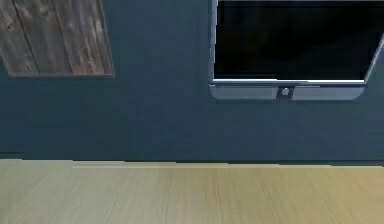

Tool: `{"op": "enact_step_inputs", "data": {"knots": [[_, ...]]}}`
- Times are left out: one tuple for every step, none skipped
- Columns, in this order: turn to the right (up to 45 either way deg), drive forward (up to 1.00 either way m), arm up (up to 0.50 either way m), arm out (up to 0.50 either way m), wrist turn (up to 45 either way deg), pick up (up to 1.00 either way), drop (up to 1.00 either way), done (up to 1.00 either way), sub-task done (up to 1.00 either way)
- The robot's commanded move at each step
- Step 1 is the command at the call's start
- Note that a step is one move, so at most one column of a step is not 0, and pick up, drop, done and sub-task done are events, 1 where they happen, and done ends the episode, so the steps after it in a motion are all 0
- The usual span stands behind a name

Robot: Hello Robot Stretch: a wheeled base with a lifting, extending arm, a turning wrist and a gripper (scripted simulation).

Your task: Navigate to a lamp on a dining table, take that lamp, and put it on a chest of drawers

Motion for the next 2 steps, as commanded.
{"op": "enact_step_inputs", "data": {"knots": [[0.0,0.15,0.0,0.0,0.0,0.0,0.0,0.0,0.0],[-45.0,0.0,0.0,0.0,0.0,0.0,0.0,0.0,0.0]]}}
